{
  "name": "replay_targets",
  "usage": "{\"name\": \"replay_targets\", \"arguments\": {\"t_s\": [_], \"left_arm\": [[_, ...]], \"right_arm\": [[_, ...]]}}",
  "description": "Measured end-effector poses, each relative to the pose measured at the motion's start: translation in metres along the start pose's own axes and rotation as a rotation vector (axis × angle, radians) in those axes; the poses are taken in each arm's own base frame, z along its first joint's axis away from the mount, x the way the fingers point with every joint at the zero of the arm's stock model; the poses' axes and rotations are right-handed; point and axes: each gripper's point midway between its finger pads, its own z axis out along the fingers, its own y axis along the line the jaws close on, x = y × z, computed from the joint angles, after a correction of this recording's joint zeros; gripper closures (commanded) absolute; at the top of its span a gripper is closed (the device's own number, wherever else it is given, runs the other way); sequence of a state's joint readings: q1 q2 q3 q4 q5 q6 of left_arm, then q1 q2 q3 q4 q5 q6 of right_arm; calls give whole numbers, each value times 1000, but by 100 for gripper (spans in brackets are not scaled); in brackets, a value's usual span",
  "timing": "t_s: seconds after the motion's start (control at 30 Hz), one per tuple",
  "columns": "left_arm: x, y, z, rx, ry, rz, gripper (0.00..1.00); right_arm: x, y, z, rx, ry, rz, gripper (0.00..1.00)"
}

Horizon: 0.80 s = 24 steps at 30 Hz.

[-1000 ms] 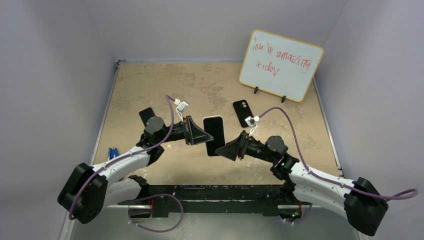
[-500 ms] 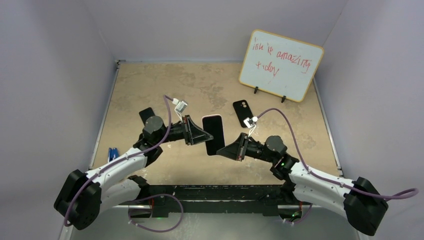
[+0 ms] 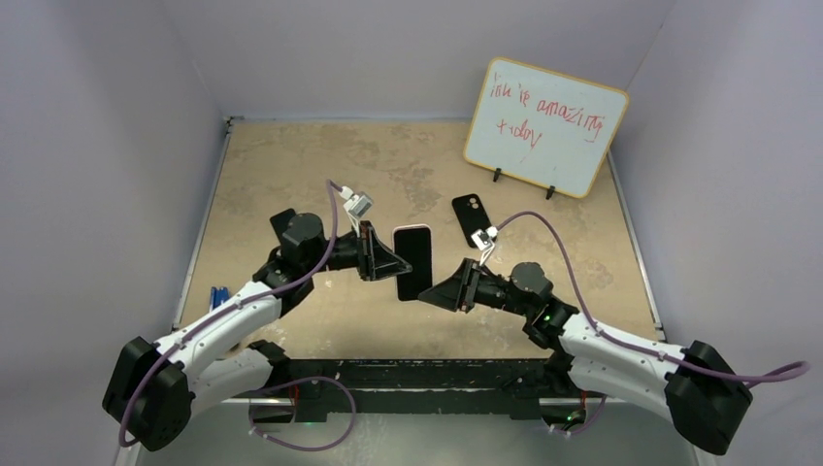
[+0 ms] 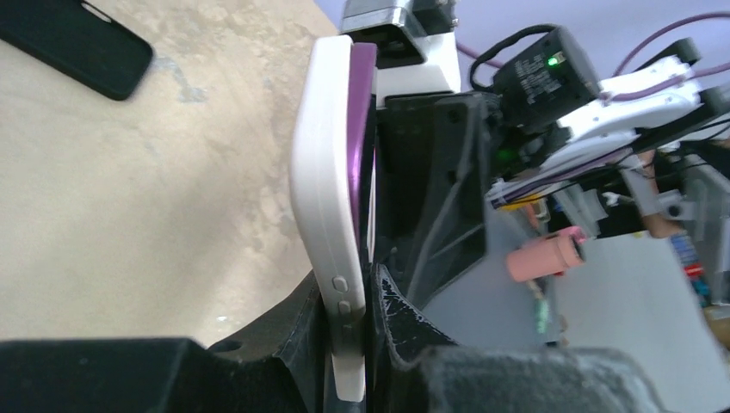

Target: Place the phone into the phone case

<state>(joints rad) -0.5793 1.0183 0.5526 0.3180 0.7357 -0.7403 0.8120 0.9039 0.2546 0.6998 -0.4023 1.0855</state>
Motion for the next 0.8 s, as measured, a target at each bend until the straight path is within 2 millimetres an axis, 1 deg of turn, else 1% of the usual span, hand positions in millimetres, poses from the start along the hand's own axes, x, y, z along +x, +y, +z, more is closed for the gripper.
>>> {"name": "replay_targets", "arguments": {"t_s": [0.07,0.13,0.27,0.4,0.5,0.63,0.8], "left_arm": [[2,2,-1,2,12,28,100],[7,5,-2,3,37,38,100],[19,3,-4,41,98,40,100],[24,-10,-5,122,142,40,100],[26,-22,-8,186,169,44,100],[28,-33,-12,248,200,60,100],[30,-40,-15,285,223,66,100]], "right_arm": [[0,-2,-1,14,-1,1,29],[-2,-1,-3,27,-8,-13,23],[-18,18,-6,19,-51,-75,18],[-33,38,-9,3,-91,-147,15],[-42,45,-8,11,-105,-187,9],[-48,51,-5,27,-98,-225,8],[-52,58,-1,23,-84,-255,14]]}}
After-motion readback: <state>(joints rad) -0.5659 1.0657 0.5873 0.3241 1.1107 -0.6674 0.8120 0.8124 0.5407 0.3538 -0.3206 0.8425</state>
